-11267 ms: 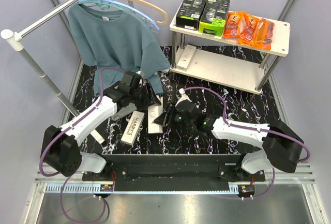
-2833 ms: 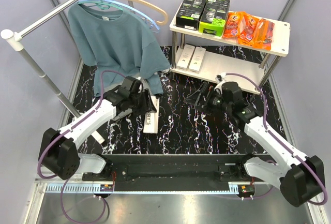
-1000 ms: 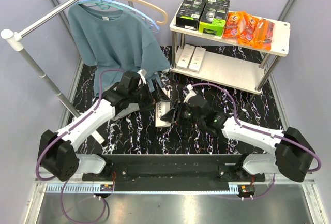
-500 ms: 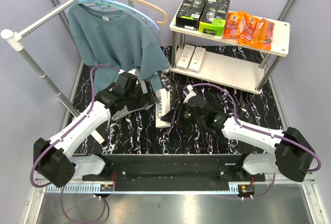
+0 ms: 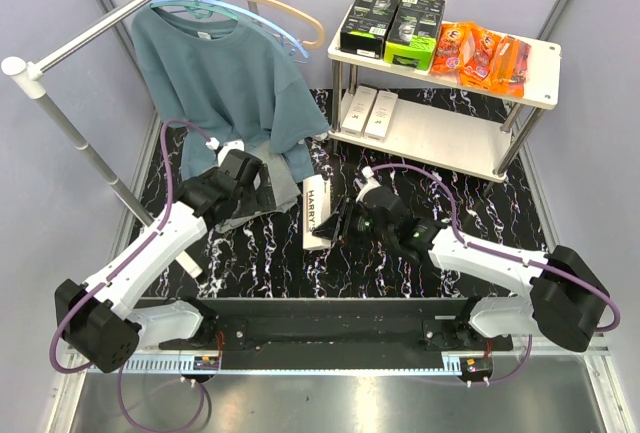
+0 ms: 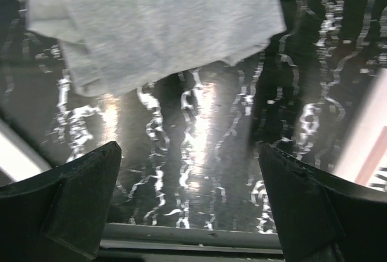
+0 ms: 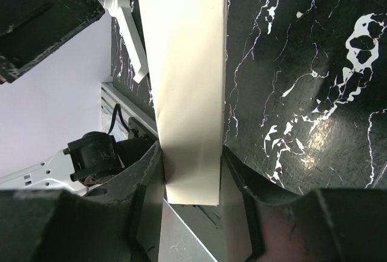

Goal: Place and organize the shaving razors onto the shelf

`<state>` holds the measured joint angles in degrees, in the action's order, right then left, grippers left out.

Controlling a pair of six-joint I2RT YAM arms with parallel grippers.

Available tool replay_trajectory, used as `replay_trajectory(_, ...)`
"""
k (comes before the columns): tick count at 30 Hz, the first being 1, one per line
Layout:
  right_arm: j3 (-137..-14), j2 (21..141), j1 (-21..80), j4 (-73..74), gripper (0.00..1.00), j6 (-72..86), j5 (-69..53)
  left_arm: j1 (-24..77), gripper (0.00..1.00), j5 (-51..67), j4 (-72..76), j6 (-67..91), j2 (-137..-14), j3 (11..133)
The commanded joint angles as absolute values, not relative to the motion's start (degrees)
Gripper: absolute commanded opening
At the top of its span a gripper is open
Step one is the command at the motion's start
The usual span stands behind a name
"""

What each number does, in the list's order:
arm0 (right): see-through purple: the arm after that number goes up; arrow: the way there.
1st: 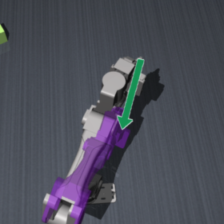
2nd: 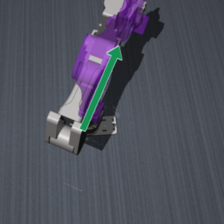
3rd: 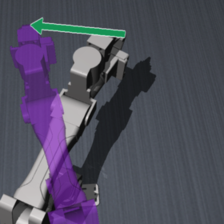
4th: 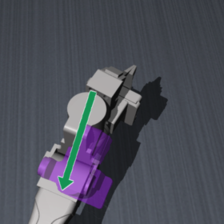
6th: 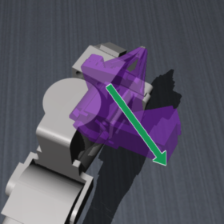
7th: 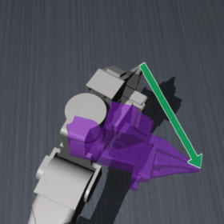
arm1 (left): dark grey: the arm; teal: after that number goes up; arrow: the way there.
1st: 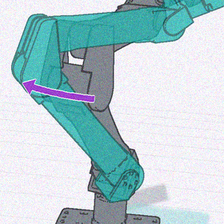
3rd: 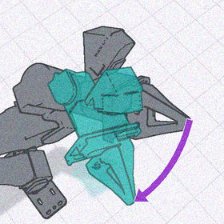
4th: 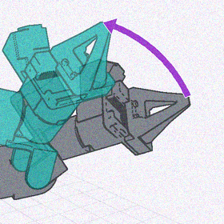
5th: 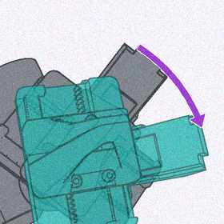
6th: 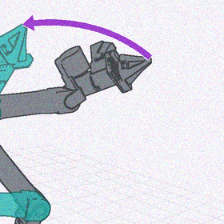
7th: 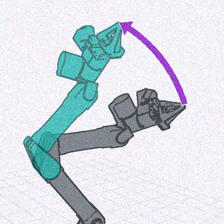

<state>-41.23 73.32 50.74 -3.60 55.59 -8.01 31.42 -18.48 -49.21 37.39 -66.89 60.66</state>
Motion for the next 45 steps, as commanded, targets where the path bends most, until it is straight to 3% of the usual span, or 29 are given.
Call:
replay_trajectory(1, -42.28, 72.60, 51.15, -4.66, 0.27, 55.55, -6.59, 32.43, 0.99, -26.36, -51.59, 36.47, -66.80, 62.49)
replay_trajectory(13, -45.00, 73.83, 43.60, -2.72, 0.30, 53.53, -13.96, 32.52, 0.99, -24.88, -51.07, 36.39, -66.53, 61.17)
replay_trajectory(24, -48.51, 76.28, 23.32, -3.43, 0.31, 49.83, -28.99, 32.52, 0.99, -21.80, -48.52, 36.48, -66.36, 58.10)
replay_trajectory(35, -51.15, 85.60, 6.34, -16.43, 0.31, 53.17, -46.22, 32.61, 0.99, -20.74, -47.64, 36.56, -66.97, 56.95)
replay_trajectory(45, -62.39, 99.12, -2.63, -16.96, 0.30, 54.14, -55.01, 32.52, 0.99, -19.95, -46.93, 36.30, -66.88, 56.34)
